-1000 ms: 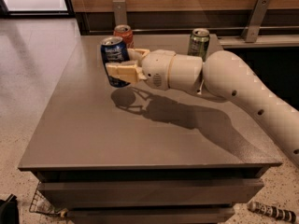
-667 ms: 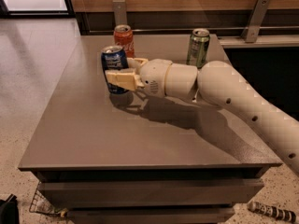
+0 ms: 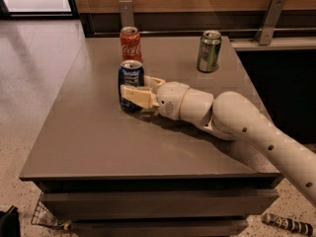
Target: Place pepsi can upright
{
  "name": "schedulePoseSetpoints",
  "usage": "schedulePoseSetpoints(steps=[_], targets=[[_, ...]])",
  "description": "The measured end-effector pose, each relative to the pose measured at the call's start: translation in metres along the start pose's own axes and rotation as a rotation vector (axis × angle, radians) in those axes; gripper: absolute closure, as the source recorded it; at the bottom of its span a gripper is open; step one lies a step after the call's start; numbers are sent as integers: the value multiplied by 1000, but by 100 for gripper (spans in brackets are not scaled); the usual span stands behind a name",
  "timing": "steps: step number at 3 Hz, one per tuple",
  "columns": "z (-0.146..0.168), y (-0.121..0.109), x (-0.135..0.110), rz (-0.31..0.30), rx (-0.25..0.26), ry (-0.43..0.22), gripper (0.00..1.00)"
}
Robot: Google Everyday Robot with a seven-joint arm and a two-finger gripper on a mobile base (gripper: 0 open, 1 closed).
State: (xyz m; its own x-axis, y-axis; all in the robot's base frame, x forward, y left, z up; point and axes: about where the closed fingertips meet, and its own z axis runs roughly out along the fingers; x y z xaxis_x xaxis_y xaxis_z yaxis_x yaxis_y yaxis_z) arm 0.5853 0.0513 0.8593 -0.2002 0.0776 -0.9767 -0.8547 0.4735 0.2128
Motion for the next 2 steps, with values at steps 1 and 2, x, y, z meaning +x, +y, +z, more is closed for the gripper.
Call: schedulePoseSetpoints(steps=[1,2], targets=[[0,1,-3,0,0,0,100],[2,3,-3,-1,-4,1,79]])
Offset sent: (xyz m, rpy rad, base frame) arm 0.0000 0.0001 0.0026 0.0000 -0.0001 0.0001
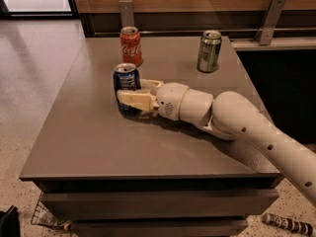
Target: Place pepsi can upright
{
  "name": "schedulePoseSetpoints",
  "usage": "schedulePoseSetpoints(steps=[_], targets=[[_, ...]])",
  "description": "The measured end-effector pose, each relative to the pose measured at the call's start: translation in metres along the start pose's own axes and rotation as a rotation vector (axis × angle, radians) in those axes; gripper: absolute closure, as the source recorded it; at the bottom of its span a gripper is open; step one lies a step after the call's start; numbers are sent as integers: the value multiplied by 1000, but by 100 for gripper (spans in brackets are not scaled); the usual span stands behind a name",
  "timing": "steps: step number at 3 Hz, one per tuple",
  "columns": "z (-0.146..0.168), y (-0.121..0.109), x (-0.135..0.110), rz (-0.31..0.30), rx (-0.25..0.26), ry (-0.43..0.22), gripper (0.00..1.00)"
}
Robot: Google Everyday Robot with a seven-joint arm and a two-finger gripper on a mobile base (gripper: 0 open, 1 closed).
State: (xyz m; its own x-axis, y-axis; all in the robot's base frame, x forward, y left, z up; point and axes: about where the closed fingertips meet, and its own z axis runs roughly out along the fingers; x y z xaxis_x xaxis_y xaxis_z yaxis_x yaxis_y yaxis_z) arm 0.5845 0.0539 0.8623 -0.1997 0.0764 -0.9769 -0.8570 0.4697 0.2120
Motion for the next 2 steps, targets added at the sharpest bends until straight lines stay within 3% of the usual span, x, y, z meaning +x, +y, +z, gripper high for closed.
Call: schedulePoseSetpoints(steps=[2], targets=[[3,3,0,-1,-6,1,33]])
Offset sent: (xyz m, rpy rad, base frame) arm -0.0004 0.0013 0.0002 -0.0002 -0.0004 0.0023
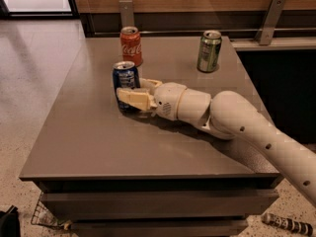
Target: Place pepsi can upright
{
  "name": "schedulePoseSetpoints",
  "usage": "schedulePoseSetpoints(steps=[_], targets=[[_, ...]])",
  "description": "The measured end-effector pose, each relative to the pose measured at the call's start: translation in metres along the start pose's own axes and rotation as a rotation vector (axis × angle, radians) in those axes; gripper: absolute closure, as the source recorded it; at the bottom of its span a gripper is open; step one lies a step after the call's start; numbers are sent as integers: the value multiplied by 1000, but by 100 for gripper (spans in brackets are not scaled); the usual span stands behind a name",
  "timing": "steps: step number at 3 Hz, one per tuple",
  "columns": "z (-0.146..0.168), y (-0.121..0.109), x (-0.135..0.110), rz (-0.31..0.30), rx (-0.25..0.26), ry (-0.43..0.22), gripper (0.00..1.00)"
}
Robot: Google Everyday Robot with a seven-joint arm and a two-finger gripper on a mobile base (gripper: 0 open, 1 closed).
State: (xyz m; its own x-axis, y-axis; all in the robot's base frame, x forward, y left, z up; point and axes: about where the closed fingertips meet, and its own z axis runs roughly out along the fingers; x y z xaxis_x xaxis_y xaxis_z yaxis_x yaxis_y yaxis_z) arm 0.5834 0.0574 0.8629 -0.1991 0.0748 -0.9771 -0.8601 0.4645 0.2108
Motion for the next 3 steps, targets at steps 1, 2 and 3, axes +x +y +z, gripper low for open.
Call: schedulePoseSetpoints(steps=[1,2,3], targets=[[1,1,0,-1,-3,1,10],[3,3,0,-1,-6,1,0],[3,3,0,-1,-6,1,0]])
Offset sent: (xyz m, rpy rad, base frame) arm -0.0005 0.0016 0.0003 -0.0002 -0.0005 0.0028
